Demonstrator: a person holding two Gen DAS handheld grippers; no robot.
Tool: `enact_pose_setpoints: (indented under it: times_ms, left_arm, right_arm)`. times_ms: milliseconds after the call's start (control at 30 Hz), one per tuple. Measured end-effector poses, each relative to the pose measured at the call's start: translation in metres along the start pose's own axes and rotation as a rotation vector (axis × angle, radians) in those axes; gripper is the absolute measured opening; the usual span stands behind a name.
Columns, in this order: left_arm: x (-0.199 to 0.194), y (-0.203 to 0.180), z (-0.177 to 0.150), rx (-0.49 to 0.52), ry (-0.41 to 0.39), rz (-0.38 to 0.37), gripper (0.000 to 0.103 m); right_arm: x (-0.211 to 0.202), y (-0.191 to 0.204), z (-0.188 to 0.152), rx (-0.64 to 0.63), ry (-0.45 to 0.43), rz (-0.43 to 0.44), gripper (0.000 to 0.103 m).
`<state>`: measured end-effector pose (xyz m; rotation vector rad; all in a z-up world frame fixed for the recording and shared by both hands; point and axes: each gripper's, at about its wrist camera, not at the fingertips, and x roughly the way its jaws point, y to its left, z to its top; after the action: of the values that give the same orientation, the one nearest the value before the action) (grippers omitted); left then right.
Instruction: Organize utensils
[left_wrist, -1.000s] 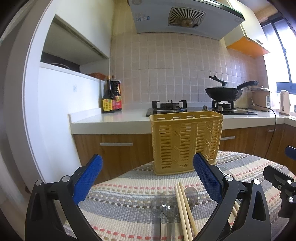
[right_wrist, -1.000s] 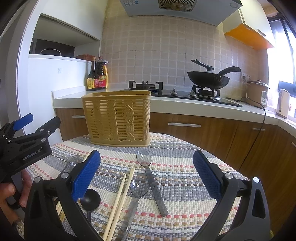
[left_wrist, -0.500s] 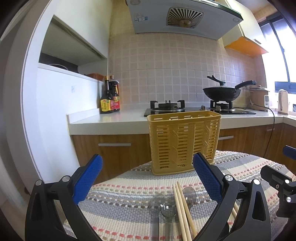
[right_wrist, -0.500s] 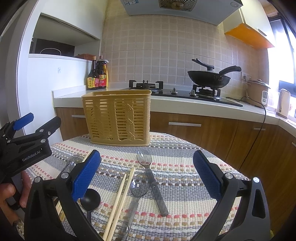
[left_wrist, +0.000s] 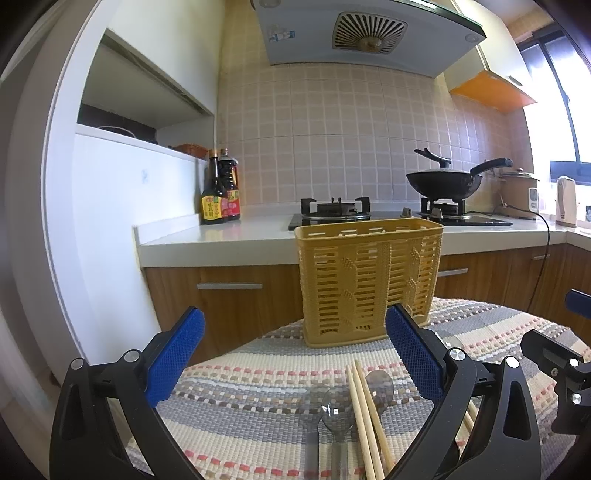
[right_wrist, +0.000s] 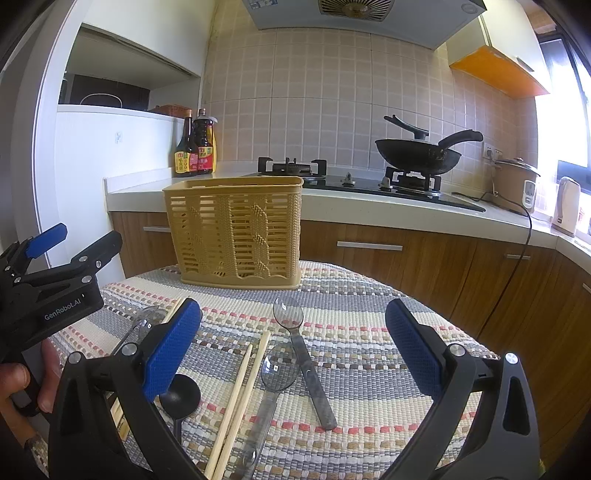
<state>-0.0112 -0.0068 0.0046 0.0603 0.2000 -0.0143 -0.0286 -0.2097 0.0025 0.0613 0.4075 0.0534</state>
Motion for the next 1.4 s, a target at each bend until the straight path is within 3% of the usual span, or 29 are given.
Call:
enact_pose_setpoints:
  times_ms: [733,867,967,1067,1267,1400]
  left_arm:
    - [0.001,0.004,0.001,-0.010,-0.003,0.003,0.095]
    - [0.008,0.016,0.004,-0.045,0.033,-0.027,0.095]
    - [0.016,0.042,0.008,-0.150,0.100,-0.111,0.095]
    - [0.027,0.060,0.012,-0.185,0.184,-0.174,0.095]
    - [0.069,0.081,0.007,-0.243,0.457,-0.305,0.070]
    - [0.101,0.075,-0.014,-0.211,0.700,-0.406,0.056]
  right_arm:
    - [0.002,0.002,-0.001,-0.009,0.002,-0.001,0.096]
    - [0.002,0.002,-0.003,-0.009,0.000,-0.015,0.096]
    - [0.002,0.003,-0.004,-0.010,-0.008,-0.019,0.096]
    - [0.004,0.005,-0.004,-0.012,0.000,-0.051,0.096]
    - [0.021,-0.001,0.001,-0.017,0.125,-0.058,0.095]
    - [0.029,-0.010,0.014,-0.006,0.210,-0.002,0.082]
